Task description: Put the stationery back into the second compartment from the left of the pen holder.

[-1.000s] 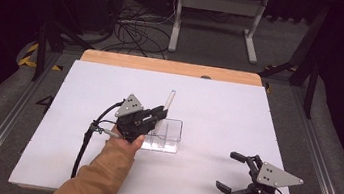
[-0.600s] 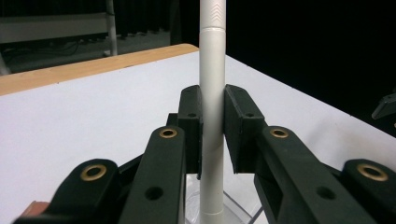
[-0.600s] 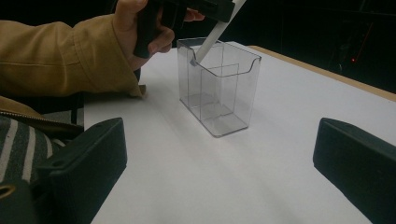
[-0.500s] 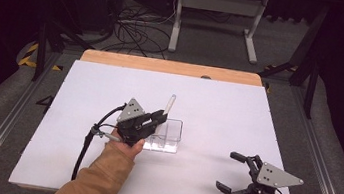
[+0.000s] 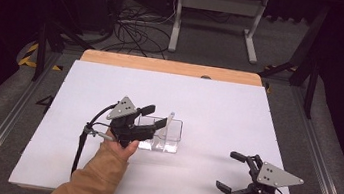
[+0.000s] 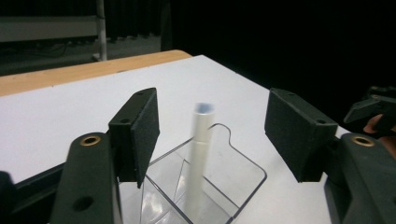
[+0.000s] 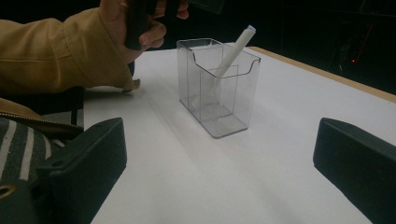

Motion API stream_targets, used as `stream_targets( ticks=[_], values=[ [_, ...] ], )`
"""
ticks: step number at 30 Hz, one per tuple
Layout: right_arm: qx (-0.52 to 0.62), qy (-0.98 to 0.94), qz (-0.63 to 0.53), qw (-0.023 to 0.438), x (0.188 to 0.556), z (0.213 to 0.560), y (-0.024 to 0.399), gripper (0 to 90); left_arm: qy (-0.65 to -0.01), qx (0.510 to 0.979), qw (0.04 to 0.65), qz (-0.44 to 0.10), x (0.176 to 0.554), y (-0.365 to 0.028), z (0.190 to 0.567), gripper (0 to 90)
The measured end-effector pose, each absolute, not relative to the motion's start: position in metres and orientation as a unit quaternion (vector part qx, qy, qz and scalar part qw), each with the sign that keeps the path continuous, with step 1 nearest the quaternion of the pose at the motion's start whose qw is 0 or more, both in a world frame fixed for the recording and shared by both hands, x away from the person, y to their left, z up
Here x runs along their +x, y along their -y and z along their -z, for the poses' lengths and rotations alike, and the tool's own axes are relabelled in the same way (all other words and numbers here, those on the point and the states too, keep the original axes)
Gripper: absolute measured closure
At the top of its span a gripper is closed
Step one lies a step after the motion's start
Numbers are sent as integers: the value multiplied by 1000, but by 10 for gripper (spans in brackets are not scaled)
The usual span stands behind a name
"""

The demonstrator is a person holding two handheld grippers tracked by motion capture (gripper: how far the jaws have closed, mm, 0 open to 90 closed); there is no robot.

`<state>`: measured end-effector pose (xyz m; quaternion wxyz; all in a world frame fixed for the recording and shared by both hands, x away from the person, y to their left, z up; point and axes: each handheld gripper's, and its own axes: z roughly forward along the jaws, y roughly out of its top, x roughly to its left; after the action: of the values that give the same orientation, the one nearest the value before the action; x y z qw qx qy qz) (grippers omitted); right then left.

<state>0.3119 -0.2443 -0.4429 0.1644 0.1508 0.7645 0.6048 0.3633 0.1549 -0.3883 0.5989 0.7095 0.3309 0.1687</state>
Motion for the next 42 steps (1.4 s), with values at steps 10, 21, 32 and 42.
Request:
stream_targets(
  ticks=[10,21,32,42],
  values=[
    [150,-765,-604,166,313,442,243,33,-301,691,625,-203,346,-174,366,208],
    [151,-765,-603,167,313,442,243,33,-302,691,616,-228,338,-182,359,195],
    [153,-765,-603,167,313,443,243,33,-307,705,606,-203,330,-207,356,189],
    [155,-767,-601,165,313,444,242,33,-309,743,552,-217,319,-240,365,203]
  ],
)
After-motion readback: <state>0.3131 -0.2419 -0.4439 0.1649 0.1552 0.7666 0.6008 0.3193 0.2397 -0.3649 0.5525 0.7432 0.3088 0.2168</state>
